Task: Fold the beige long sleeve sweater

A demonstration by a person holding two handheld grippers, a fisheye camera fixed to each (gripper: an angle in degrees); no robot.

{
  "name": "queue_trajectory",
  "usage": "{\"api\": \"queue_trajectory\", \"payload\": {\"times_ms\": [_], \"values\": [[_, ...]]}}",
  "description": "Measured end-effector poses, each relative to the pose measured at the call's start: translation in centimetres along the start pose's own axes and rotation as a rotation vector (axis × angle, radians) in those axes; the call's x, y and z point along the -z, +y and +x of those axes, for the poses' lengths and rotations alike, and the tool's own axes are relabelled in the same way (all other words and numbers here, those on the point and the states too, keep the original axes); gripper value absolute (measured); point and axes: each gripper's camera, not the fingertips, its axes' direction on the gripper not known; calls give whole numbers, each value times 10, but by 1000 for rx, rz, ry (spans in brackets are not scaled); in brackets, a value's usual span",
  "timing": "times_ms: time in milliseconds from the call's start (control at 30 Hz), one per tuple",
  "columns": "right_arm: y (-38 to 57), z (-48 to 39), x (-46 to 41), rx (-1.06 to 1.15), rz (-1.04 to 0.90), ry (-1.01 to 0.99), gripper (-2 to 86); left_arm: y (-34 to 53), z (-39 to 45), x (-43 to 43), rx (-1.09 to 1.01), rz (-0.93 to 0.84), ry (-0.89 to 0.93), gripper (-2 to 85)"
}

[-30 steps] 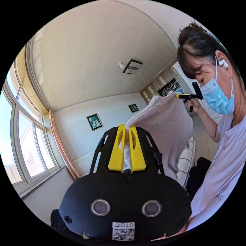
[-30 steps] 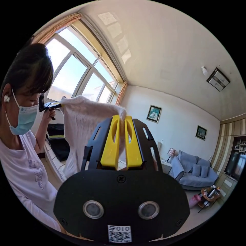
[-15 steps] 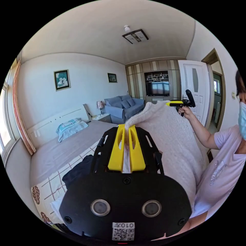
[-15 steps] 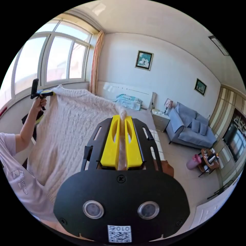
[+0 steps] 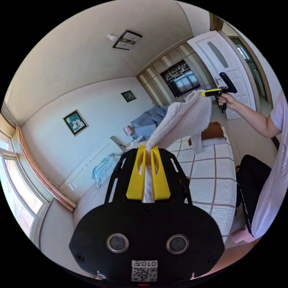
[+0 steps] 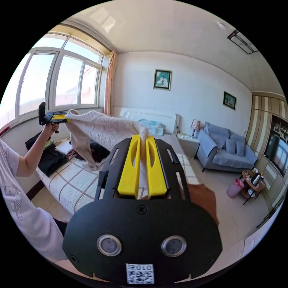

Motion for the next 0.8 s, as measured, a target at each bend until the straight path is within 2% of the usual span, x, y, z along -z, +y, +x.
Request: {"api": "queue_trajectory", "payload": {"times_ms": [167, 300, 467, 667, 733, 800], "values": [[141, -16, -108, -84, -355, -127, 50, 104, 85, -82, 58, -324, 112, 2], [217, -32, -145, -186, -498, -219, 50, 189, 169, -142, 77, -577, 204, 2], [258, -27, -155, -321, -538, -243, 49, 222, 213, -147, 53, -589, 202, 2], [244, -10, -136, -307, -489, -187, 49, 214, 191, -121, 108, -465, 235, 1], [245, -4, -136, -313, -482, -188, 49, 212, 199, -116, 54, -472, 228, 1], [252, -3, -148, -306, -560, -190, 49, 222, 210, -124, 43, -506, 240, 1]]}}
